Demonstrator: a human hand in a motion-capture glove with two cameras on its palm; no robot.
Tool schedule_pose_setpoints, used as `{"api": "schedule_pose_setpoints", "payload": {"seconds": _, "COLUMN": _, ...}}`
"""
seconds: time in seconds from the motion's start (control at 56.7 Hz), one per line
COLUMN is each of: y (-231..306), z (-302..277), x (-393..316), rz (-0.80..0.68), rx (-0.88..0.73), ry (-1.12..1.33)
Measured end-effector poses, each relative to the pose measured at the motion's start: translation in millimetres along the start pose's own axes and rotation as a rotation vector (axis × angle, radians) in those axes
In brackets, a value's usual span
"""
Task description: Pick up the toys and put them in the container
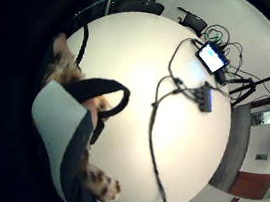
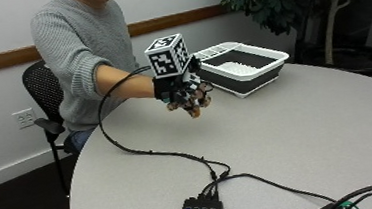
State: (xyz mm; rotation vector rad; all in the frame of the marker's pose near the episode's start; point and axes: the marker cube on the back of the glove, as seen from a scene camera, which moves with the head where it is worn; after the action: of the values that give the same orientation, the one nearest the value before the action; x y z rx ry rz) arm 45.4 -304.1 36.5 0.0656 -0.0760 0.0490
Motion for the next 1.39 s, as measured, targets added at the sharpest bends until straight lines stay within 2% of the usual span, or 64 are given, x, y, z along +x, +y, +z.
{"api": "schedule_pose_setpoints", "payload": {"seconds": 0.141, "y": -17, "z": -9, "x": -36, "rz": -0.082, "rx": -0.018, "ry": -0.028}}
{"api": "schedule_pose_setpoints", "payload": {"seconds": 0.318, "y": -50, "z": 2, "x": -198, "rz": -0.357, "rx": -0.054, "ry": -0.134}}
{"api": "schedule_pose_setpoints", "payload": {"seconds": 0.441, "y": -63, "z": 20, "x": -307, "rz": -0.462, "rx": -0.087, "ry": -0.107}}
{"api": "schedule_pose_setpoints", "payload": {"seconds": 0.617, "y": -68, "z": 35, "x": -377, "rz": -0.556, "rx": -0.107, "ry": -0.11}}
{"api": "schedule_pose_setpoints", "payload": {"seconds": 0.706, "y": -66, "z": 43, "x": -388, "rz": -0.554, "rx": -0.131, "ry": -0.12}}
{"api": "schedule_pose_setpoints", "payload": {"seconds": 0.829, "y": -58, "z": 57, "x": -388, "rz": -0.545, "rx": -0.29, "ry": -0.073}}
{"api": "schedule_pose_setpoints", "payload": {"seconds": 0.9, "y": -53, "z": 58, "x": -386, "rz": -0.561, "rx": -0.327, "ry": -0.063}}
{"api": "schedule_pose_setpoints", "payload": {"seconds": 1.217, "y": -35, "z": 45, "x": -351, "rz": -0.544, "rx": -0.295, "ry": -0.018}}
{"api": "schedule_pose_setpoints", "payload": {"seconds": 1.341, "y": -19, "z": 28, "x": -300, "rz": -0.522, "rx": -0.3, "ry": -0.009}}
{"api": "schedule_pose_setpoints", "payload": {"seconds": 1.394, "y": -18, "z": 17, "x": -259, "rz": -0.421, "rx": -0.262, "ry": 0.102}}
